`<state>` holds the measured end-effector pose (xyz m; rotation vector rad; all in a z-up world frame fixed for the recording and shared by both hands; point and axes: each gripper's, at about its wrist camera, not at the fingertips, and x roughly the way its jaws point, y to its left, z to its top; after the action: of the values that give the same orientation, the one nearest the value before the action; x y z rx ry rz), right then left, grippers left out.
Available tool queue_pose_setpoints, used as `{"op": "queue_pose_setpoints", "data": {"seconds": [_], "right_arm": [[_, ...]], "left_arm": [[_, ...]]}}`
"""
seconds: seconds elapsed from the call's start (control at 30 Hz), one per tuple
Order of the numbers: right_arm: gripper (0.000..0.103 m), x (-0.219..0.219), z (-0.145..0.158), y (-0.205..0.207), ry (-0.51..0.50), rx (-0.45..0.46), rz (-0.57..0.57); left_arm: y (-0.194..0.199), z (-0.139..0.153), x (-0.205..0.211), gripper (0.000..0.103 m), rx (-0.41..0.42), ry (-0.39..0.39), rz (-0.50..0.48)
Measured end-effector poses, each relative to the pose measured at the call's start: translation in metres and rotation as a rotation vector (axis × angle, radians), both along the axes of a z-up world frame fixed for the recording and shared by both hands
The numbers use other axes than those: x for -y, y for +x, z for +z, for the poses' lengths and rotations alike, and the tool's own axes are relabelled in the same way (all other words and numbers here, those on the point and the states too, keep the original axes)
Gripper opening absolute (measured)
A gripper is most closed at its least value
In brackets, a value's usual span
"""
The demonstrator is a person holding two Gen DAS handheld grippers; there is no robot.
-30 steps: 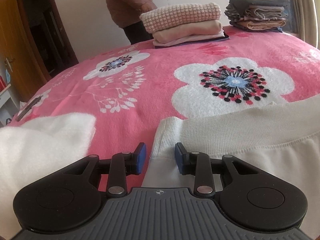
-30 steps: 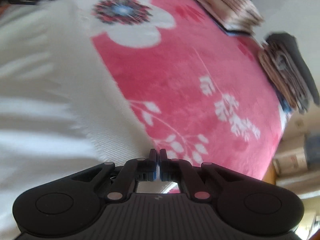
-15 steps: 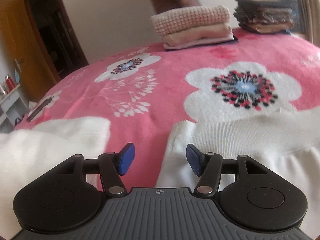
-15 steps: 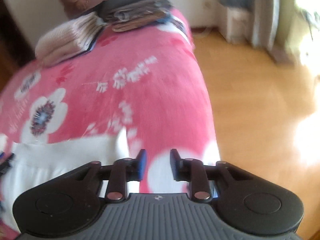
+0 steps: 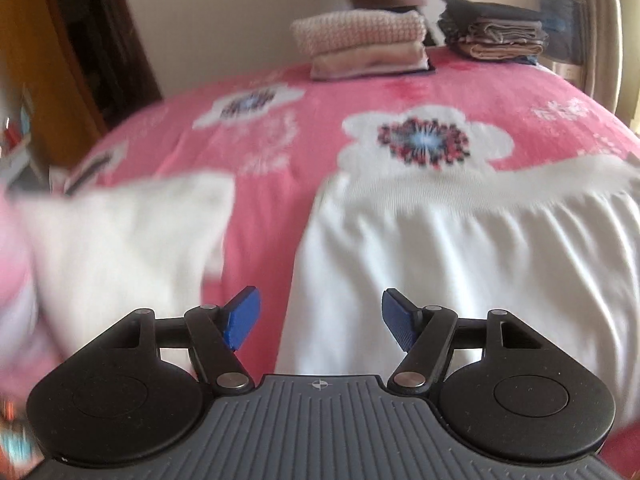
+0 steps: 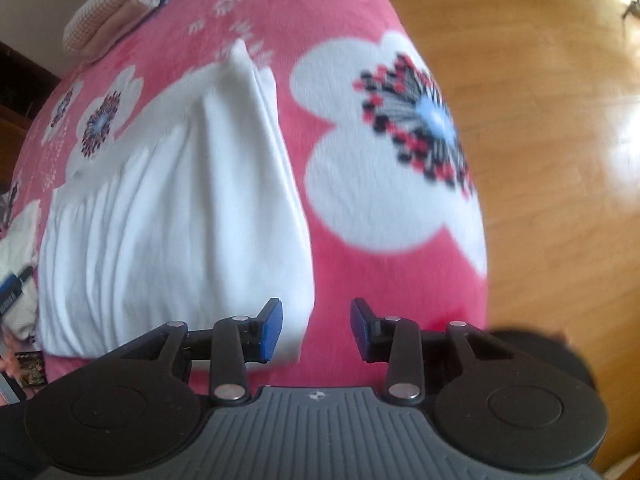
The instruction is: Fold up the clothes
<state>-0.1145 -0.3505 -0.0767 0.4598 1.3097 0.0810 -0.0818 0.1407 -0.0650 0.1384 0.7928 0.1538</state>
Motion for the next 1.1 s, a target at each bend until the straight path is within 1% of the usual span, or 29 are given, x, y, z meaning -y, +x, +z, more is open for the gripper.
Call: {"op": "queue_pose_setpoints", "data": {"seconds": [0.07, 0.13, 0.23, 0.27, 0.3, 0.33, 0.47, 0.53, 0.6, 0.63, 0.67, 0.73, 0.77, 0.83, 0.9, 0.93, 0.97, 1.03, 1.1], "right_arm": [[0.041, -0.003, 0.004, -0.011, 0.016, 0.014, 0.002], [0.042, -0.009, 0.011, -0.018, 0.001, 0.046, 0.020], [0.041, -0.025, 0.023, -0.025, -0.046, 0.147, 0.103], [0.040, -0.030, 0.025, -0.025, -0.053, 0.167, 0.122], [0.039, -0.032, 0.024, -0.024, -0.045, 0.166, 0.124], [0.039, -0.035, 0.023, -0.022, -0.037, 0.164, 0.126], [0.039, -0.045, 0.018, -0.016, -0.007, 0.157, 0.133], [0.039, -0.051, 0.015, -0.012, 0.008, 0.154, 0.137], [0.039, -0.053, 0.012, -0.010, 0.028, 0.143, 0.129], [0.039, -0.049, 0.010, -0.010, 0.041, 0.127, 0.102], [0.039, -0.045, 0.009, -0.011, 0.042, 0.119, 0.079], [0.040, -0.037, 0.009, -0.012, 0.028, 0.117, 0.047], [0.040, -0.034, 0.008, -0.012, 0.022, 0.112, 0.031], [0.040, -0.030, 0.008, -0.010, 0.016, 0.103, 0.016], [0.040, -0.030, 0.008, -0.009, 0.012, 0.095, 0.014], [0.040, -0.033, 0.009, -0.008, 0.007, 0.094, 0.022], [0.040, -0.036, 0.009, -0.007, 0.003, 0.093, 0.032], [0.040, -0.043, 0.009, -0.005, -0.002, 0.089, 0.053], [0.040, -0.050, 0.009, -0.003, -0.005, 0.088, 0.071]], "left_arm": [[-0.019, 0.003, -0.012, 0.068, -0.009, -0.046, 0.046], [-0.038, 0.006, -0.024, 0.068, -0.015, -0.089, 0.096], [-0.064, 0.006, -0.044, 0.067, -0.026, -0.144, 0.176], [-0.069, 0.003, -0.049, 0.067, -0.034, -0.177, 0.196], [-0.074, 0.001, -0.055, 0.067, -0.042, -0.210, 0.216], [-0.080, -0.002, -0.060, 0.066, -0.051, -0.249, 0.235], [-0.092, -0.022, -0.075, 0.066, -0.072, -0.490, 0.297], [-0.096, -0.032, -0.081, 0.065, -0.065, -0.592, 0.336], [-0.098, -0.037, -0.086, 0.062, -0.030, -0.668, 0.358], [-0.099, -0.037, -0.086, 0.062, -0.003, -0.670, 0.345], [-0.100, -0.037, -0.086, 0.062, 0.021, -0.662, 0.328], [-0.102, -0.035, -0.082, 0.062, 0.039, -0.573, 0.244], [-0.102, -0.035, -0.078, 0.061, 0.040, -0.514, 0.197], [-0.102, -0.034, -0.068, 0.061, 0.033, -0.368, 0.087], [-0.103, -0.038, -0.055, 0.061, 0.012, -0.211, -0.043], [-0.102, -0.041, -0.049, 0.061, -0.006, -0.145, -0.105], [-0.101, -0.047, -0.044, 0.056, -0.030, -0.087, -0.161], [-0.099, -0.057, -0.038, 0.051, -0.065, -0.006, -0.232], [-0.097, -0.061, -0.037, 0.049, -0.064, 0.027, -0.276]]}}
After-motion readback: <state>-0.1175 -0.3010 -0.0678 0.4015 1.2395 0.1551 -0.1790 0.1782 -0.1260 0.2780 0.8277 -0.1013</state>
